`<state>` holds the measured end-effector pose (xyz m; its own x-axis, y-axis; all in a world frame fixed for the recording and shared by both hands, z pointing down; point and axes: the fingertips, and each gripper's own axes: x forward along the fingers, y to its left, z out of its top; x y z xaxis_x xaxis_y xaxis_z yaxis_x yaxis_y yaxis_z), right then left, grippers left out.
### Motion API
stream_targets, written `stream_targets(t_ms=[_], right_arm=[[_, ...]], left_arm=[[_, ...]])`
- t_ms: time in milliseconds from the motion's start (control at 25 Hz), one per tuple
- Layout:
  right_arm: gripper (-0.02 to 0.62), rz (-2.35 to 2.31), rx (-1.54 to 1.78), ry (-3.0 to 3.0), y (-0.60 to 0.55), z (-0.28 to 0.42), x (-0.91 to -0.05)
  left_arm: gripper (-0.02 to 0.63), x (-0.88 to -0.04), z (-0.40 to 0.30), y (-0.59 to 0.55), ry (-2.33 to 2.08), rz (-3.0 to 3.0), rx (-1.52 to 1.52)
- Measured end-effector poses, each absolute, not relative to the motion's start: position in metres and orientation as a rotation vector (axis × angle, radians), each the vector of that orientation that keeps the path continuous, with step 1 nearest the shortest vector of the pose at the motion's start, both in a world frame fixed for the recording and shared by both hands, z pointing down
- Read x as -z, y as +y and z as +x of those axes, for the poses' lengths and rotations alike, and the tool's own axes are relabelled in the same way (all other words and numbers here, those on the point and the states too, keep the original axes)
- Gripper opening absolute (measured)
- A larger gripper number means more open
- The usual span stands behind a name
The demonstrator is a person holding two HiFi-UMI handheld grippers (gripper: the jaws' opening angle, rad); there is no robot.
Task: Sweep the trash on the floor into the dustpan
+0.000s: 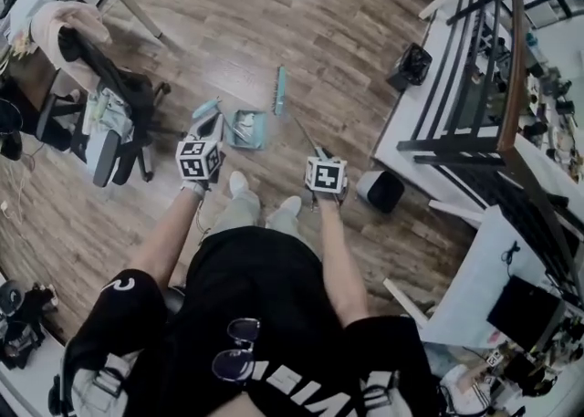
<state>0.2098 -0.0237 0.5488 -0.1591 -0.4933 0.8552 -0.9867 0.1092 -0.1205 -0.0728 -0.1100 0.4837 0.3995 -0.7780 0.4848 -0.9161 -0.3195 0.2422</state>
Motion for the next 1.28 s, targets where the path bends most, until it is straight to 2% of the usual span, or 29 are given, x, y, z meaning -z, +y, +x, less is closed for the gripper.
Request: stream_targets(t_ms=[480,1280], right_arm=[[0.086,1.529,-0.904,-1.82,-0.012,0.241,-0.504],[0.086,1.537,-0.894,-1.827,0.006,0.254,-0.5]], left_arm=[[-0.002,-0.431,-0.039,-0.086,-1.486,2.256,-0.332],[-0.002,-0.42,-0.015,-0.07,-1.436,2.322,-0.372]])
